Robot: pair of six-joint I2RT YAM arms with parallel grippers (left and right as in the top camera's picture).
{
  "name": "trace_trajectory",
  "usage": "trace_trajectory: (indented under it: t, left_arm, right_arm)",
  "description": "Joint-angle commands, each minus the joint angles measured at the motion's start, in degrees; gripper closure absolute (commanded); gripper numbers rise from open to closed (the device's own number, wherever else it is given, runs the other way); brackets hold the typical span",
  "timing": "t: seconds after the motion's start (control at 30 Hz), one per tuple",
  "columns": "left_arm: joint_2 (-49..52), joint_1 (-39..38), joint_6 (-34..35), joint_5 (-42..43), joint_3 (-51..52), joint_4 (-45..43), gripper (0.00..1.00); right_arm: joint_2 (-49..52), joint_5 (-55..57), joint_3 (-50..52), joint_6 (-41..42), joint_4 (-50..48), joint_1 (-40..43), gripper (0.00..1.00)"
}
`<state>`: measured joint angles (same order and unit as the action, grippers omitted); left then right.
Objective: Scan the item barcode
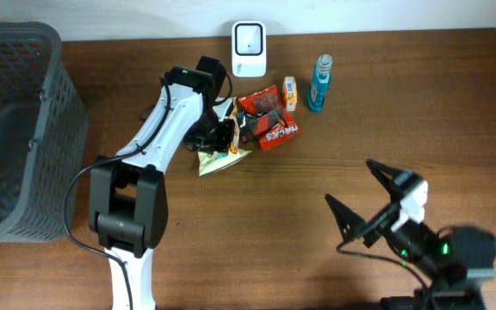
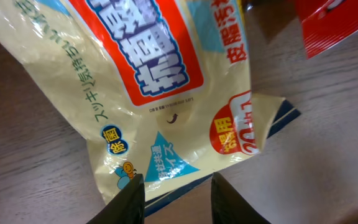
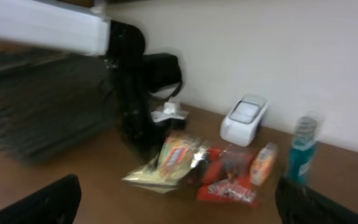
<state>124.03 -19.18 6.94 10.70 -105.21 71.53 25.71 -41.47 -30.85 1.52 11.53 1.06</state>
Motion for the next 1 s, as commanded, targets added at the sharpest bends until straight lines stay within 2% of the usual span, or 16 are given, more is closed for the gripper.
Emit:
trace_trajectory:
  t: [0.0, 0.03, 0.07, 0.13, 0.17, 0.23, 0.4, 0.47, 0.5, 0.6, 0.7, 0.83, 0.9, 0.97]
  left_arm:
    - [2.1, -0.2, -0.1, 0.6, 0.2, 0.3, 0.66]
    - [2.1, -0.2, -0.1, 0.6, 0.2, 0.4, 0.52]
    - [2.1, -0.2, -0.1, 0.6, 0.2, 0.5, 0.32]
    - [2.1, -0.2, -0.1, 0.6, 0.2, 0.5, 0.12]
    - [2.1, -0.2, -0.1, 0.6, 0.2, 0.5, 0.08]
    - [2.1, 0.0, -0.1, 0.6, 0.2, 0.5, 0.06]
    - [2.1, 2.6, -0.1, 0.9, -2.2, 0.5, 0.06]
    - [2.1, 4.4, -0.1, 2.9, -4.2, 0.5, 0.03]
    - [2.1, 6.3, -0.1, 6.2, -6.0, 0.5, 0.01]
    - [2.1, 8.6, -0.1, 7.1, -7.2, -0.6, 0.01]
    - [2.1, 10.7, -0.1, 6.3, -7.2, -1.2, 0.01]
    - [2.1, 11.7, -0.1, 1.0, -7.2, -3.1, 0.01]
    - [2.1, 11.7, -0.1, -0.8, -7.2, -4.4, 0.01]
    - [2.1, 11.7, -0.1, -5.2, -7.2, -5.0, 0.01]
  right_arm:
    - [12.1, -14.7, -9.5, -1.5, 3.5, 0.2, 0.01]
    - [15.7, -18.9, -11.7, -1.5, 3.5, 0.2, 0.02]
    - [18.3, -22.8, -13.2, -1.5, 3.5, 0.2, 0.02]
    - [23.3, -33.9, -15.3, -1.5, 2.2, 0.2, 0.02]
    - [25.2, -39.4, -15.7, -1.5, 1.3, 0.2, 0.02]
    - [28.3, -47.4, -15.9, -1.5, -0.7, 0.2, 0.02]
    - [34.6, -45.7, -15.9, 4.5, -4.8, -0.7, 0.02]
    - [35.7, -37.6, -15.9, 10.3, -4.8, -0.7, 0.02]
    - [35.8, -32.4, -15.9, 11.3, -3.1, -0.7, 0.02]
    - [35.5, -22.9, -16.0, 11.2, 2.0, -0.7, 0.02]
    - [35.5, -7.0, -17.6, 11.0, 13.2, -0.7, 0.02]
    - [35.5, 11.1, -22.5, 9.9, 27.1, -0.7, 0.02]
    - [35.5, 14.3, -24.8, 9.9, 31.3, -0.7, 0.02]
    - [35.5, 11.6, -26.7, 9.9, 32.3, -0.7, 0.01]
